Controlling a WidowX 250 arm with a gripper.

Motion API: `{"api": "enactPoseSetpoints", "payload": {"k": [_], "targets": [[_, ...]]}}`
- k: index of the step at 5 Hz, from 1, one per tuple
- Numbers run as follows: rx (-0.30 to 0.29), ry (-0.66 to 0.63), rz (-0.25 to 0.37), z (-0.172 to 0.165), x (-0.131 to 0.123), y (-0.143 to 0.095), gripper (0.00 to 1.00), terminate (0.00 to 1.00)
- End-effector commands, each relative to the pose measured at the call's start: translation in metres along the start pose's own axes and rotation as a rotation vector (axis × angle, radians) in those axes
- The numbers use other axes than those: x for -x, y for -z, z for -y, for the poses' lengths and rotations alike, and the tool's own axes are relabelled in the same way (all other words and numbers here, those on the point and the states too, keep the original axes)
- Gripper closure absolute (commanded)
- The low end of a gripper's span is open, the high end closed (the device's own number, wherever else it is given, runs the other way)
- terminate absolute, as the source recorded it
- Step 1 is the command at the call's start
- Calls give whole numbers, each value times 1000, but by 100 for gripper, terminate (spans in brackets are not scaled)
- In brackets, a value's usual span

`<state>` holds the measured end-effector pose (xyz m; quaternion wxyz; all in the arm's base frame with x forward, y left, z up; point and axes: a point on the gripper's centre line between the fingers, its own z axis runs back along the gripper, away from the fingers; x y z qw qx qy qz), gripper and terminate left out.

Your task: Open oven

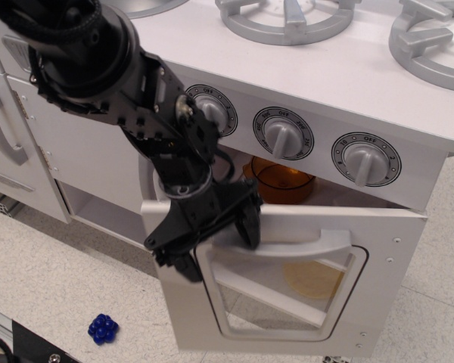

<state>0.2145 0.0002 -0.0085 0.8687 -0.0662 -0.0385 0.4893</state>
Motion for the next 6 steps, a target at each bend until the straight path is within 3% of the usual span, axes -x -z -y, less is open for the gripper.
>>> {"api": "enactPoseSetpoints", "payload": {"k": [1, 2, 3, 5, 6], "targets": [[-127, 198, 93, -8, -15, -53, 0, 0], [-126, 270, 124, -2, -32, -67, 0, 0], [-88, 256, 156, 8, -53, -70, 0, 0], [-70, 249, 188, 25, -77, -41, 0, 0], [-129, 270, 191, 24, -74, -16, 0, 0]]}}
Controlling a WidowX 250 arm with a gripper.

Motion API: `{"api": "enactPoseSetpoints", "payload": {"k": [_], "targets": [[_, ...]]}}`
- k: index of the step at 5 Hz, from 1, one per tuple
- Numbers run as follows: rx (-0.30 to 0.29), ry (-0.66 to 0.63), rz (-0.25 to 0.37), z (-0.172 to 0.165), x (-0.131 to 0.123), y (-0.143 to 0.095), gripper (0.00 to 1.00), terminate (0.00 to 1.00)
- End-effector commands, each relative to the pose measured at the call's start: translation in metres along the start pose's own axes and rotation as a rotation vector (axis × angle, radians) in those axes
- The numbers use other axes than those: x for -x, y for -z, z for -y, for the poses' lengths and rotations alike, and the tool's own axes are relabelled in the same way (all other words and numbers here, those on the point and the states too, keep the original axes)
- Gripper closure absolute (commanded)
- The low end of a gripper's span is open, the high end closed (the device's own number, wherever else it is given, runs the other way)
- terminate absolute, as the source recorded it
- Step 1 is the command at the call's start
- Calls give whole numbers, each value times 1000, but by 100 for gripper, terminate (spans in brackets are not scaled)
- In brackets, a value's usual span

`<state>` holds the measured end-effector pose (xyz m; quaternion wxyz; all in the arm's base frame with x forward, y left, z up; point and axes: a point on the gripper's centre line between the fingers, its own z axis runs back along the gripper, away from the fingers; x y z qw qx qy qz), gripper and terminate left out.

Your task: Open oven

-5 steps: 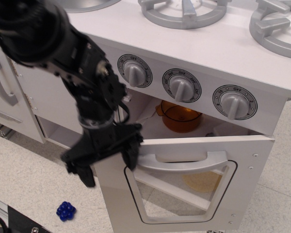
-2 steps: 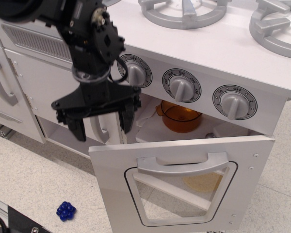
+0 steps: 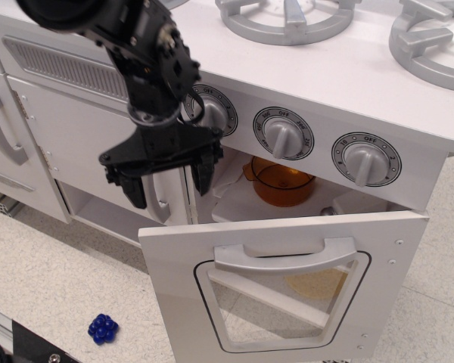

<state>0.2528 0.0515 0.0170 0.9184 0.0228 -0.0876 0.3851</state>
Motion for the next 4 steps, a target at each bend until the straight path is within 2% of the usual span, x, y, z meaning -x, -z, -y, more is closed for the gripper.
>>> {"api": "enactPoseSetpoints", "payload": {"k": [1, 2, 3, 4], "targets": [[-8, 1, 3, 0, -2, 16, 0, 0], [27, -27, -49, 3, 17, 35, 0, 0], [60, 2, -140, 15, 51, 46, 0, 0], [82, 38, -205, 26, 85, 45, 0, 0]]}}
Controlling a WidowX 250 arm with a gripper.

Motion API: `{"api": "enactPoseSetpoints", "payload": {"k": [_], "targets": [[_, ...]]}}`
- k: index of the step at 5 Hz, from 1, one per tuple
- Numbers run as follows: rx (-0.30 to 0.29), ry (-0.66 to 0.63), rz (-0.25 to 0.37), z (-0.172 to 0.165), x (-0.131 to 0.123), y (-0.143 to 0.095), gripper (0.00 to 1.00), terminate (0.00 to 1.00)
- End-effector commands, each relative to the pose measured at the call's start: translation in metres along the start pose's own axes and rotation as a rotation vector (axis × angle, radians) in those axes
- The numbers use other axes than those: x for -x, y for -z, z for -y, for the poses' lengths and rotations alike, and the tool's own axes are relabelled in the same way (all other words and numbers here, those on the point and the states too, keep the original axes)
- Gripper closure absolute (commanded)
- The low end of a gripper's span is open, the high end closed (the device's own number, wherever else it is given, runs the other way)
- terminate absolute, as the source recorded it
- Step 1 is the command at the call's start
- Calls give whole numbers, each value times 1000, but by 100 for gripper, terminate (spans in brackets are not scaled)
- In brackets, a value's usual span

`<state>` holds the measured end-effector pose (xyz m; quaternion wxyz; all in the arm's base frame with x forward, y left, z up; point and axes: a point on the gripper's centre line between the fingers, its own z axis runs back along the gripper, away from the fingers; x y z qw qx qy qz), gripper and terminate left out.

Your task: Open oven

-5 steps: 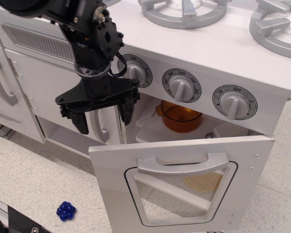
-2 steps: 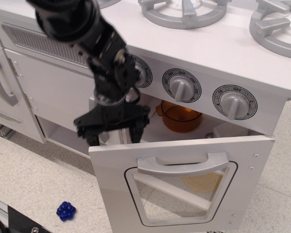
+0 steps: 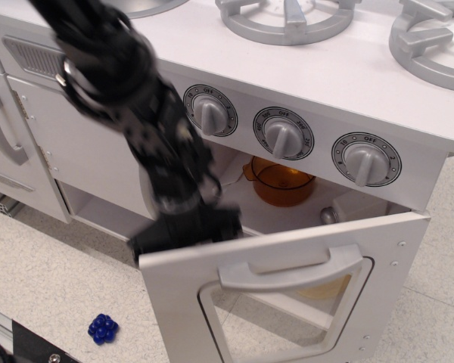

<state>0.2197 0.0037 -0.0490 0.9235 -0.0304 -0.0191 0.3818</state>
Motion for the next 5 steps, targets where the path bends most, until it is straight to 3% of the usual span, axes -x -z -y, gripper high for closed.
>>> {"api": "enactPoseSetpoints", "payload": {"k": [1, 2, 3, 4, 5], "targets": [[96, -67, -64, 31, 42, -5, 0, 0], [84, -143, -108, 34, 63, -7, 0, 0], [54, -260, -103, 33, 82, -1, 0, 0], [31, -262, -166, 29, 95, -7, 0, 0], [31, -262, -166, 29, 95, -7, 0, 0]]}}
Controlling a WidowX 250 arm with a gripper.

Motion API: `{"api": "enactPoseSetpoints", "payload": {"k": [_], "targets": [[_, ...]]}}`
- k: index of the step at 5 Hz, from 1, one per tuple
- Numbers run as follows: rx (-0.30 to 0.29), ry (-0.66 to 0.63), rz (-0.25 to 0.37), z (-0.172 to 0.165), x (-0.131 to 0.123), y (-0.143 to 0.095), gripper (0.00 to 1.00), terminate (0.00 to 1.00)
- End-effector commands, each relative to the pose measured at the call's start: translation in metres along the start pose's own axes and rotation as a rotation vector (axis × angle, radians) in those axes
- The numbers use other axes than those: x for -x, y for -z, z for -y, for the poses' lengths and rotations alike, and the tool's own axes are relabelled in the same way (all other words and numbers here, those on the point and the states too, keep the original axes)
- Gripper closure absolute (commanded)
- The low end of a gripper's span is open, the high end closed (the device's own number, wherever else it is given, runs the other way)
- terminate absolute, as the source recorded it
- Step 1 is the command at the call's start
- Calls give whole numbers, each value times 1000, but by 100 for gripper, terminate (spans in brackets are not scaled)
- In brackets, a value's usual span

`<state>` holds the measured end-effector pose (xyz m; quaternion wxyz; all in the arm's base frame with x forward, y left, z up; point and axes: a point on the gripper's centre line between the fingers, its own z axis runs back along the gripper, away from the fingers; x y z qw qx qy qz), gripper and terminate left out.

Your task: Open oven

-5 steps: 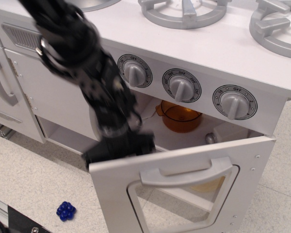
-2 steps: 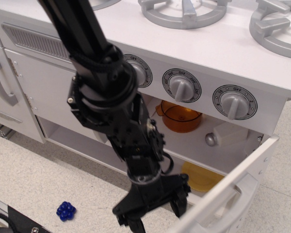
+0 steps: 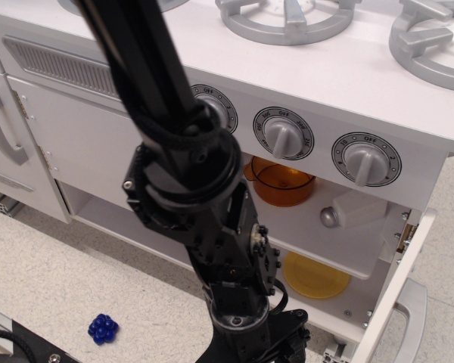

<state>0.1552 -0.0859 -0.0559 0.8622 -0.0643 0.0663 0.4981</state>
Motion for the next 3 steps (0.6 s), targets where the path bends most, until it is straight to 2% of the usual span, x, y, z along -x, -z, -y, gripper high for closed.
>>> {"api": "enactPoseSetpoints", "payload": {"k": [1, 2, 3], "targets": [[34, 10, 5, 14, -8, -15, 0, 0], [34, 10, 5, 14, -8, -15, 0, 0], [34, 10, 5, 14, -8, -15, 0, 100]]}}
